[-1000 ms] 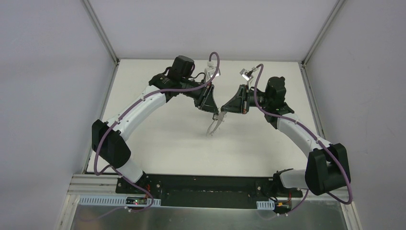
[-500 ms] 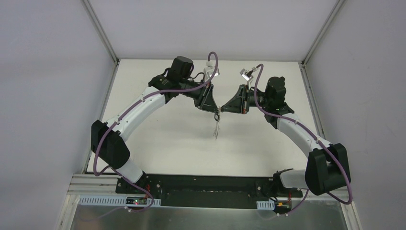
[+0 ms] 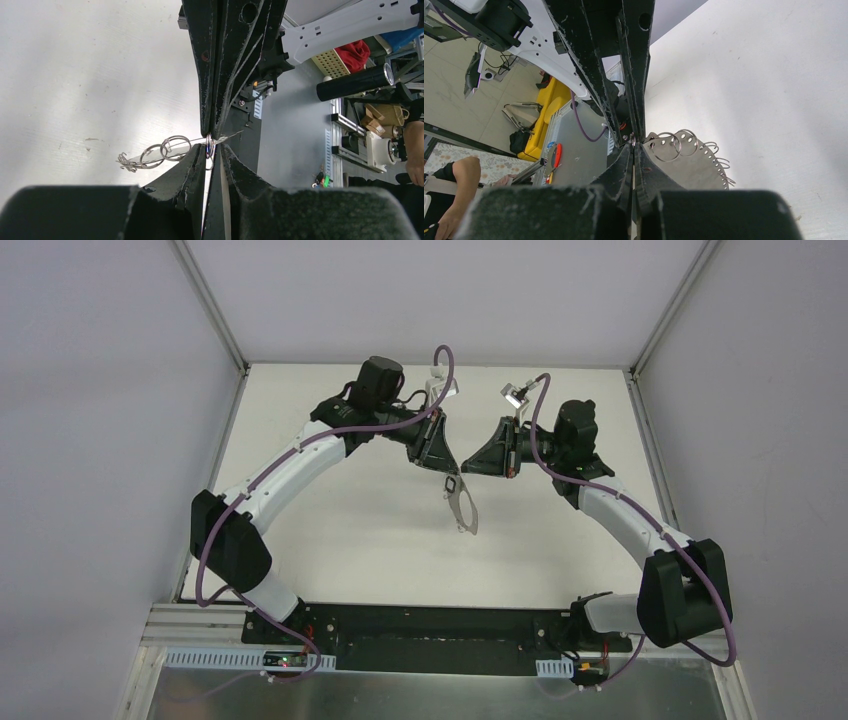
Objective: Put the keys on the keyring
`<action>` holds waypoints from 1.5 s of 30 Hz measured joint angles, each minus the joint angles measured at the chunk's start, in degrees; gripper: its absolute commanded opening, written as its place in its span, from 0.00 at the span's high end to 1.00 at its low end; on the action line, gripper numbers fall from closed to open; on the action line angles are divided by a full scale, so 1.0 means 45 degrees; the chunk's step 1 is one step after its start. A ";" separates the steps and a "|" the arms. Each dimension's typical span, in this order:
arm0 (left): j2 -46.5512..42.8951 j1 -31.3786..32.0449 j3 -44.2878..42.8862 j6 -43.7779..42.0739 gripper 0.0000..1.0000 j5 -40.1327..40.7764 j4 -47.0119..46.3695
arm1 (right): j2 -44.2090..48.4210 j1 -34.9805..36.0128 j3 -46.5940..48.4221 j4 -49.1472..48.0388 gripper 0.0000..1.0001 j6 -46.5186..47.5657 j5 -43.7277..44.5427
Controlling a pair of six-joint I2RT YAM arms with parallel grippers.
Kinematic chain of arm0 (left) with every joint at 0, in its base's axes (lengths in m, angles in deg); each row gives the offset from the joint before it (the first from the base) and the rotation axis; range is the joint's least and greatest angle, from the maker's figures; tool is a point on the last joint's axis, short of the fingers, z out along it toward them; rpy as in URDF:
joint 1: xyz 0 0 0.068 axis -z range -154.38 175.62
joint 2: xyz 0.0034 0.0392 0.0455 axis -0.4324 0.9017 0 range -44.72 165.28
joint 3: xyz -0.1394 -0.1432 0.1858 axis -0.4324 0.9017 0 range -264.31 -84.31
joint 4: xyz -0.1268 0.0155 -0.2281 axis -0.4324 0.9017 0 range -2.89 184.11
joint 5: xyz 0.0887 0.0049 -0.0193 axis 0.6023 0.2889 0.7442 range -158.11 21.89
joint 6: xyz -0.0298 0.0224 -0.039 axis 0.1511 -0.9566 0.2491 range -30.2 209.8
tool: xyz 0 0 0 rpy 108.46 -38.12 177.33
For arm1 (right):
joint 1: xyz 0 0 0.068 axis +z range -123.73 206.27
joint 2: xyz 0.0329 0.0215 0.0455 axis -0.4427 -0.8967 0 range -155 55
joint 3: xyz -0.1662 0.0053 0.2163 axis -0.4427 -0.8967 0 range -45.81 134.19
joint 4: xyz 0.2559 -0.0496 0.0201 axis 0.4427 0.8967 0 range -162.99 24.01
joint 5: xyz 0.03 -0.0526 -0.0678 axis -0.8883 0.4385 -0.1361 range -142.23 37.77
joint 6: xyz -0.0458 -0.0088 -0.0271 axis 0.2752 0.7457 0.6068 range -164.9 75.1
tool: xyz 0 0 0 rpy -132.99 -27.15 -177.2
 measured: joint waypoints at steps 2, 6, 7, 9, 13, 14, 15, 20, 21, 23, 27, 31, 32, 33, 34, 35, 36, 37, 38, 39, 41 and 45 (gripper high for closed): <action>0.0000 0.0005 0.0063 0.0015 0.82 -0.0024 -0.0058 | 0.0000 0.0000 0.0000 -0.0010 1.00 0.0000 0.0000; 0.0000 0.0005 0.0155 0.0034 0.81 -0.0029 -0.0053 | 0.0000 0.0000 0.0000 -0.0039 1.00 0.0000 0.0005; 0.0000 0.0005 0.0160 0.0034 0.81 -0.0029 -0.0053 | -0.0005 0.0000 0.0000 -0.0049 1.00 0.0000 0.0005; 0.0000 0.0005 0.0160 0.0029 0.82 -0.0029 -0.0058 | -0.0005 0.0000 0.0000 -0.0058 1.00 0.0000 0.0005; 0.0000 0.0005 0.0238 0.0029 0.87 -0.0029 -0.0053 | -0.0005 0.0000 0.0000 -0.0063 1.00 0.0000 0.0005; 0.0000 0.0005 0.0267 0.0029 0.88 -0.0029 -0.0053 | -0.0005 0.0000 0.0000 -0.0063 1.00 0.0000 0.0005; 0.0000 0.0005 0.0296 0.0034 0.90 -0.0029 -0.0053 | -0.0005 -0.0039 0.0000 -0.0058 1.00 0.0000 0.0000; 0.0015 0.0000 0.0325 0.0029 0.97 -0.0024 -0.0039 | -0.0005 -0.0083 0.0000 -0.0068 1.00 0.0005 -0.0015; 0.0019 -0.0005 0.0325 0.0029 0.98 -0.0024 -0.0039 | -0.0005 -0.0083 0.0000 -0.0068 1.00 0.0005 -0.0015; 0.0034 -0.0039 0.0325 0.0034 0.98 -0.0029 -0.0044 | -0.0005 -0.0083 0.0000 -0.0068 1.00 0.0005 -0.0015; 0.0097 -0.0068 0.0321 0.0049 0.92 -0.0058 -0.0049 | -0.0010 -0.0083 0.0000 -0.0068 1.00 0.0015 -0.0005; 0.0141 -0.0068 0.0311 0.0136 0.87 -0.0073 -0.0049 | -0.0005 -0.0083 -0.0019 -0.0068 1.00 0.0015 -0.0005; 0.0151 -0.0068 0.0306 0.0146 0.87 -0.0073 -0.0044 | -0.0005 -0.0083 -0.0029 -0.0068 1.00 0.0015 -0.0005; 0.0165 -0.0068 0.0291 0.0185 0.87 -0.0073 -0.0044 | -0.0005 -0.0083 -0.0039 -0.0068 1.00 0.0015 -0.0005; 0.0175 -0.0068 0.0282 0.0214 0.86 -0.0073 -0.0053 | -0.0005 -0.0083 -0.0044 -0.0068 1.00 0.0015 -0.0010; 0.0189 -0.0068 0.0267 0.0238 0.86 -0.0073 -0.0053 | -0.0005 -0.0083 -0.0049 -0.0068 1.00 0.0015 -0.0010; 0.0214 -0.0068 0.0253 0.0262 0.86 -0.0078 -0.0053 | -0.0005 -0.0083 -0.0049 -0.0068 1.00 0.0015 -0.0005; 0.0238 -0.0068 0.0243 0.0277 0.86 -0.0078 -0.0058 | -0.0010 -0.0083 -0.0049 -0.0068 1.00 0.0015 -0.0010; 0.0257 -0.0068 0.0238 0.0287 0.86 -0.0087 -0.0058 | -0.0010 -0.0083 -0.0049 -0.0068 1.00 0.0015 -0.0010; 0.0282 -0.0068 0.0233 0.0316 0.86 -0.0131 -0.0058 | -0.0010 -0.0078 -0.0049 -0.0068 1.00 0.0015 -0.0005; 0.0316 -0.0068 0.0228 0.0335 0.87 -0.0185 -0.0058 | -0.0019 -0.0078 -0.0049 -0.0068 1.00 0.0015 -0.0010; 0.0335 -0.0068 0.0223 0.0393 0.89 -0.0262 -0.0068 | -0.0068 -0.0068 -0.0049 -0.0068 1.00 0.0015 -0.0010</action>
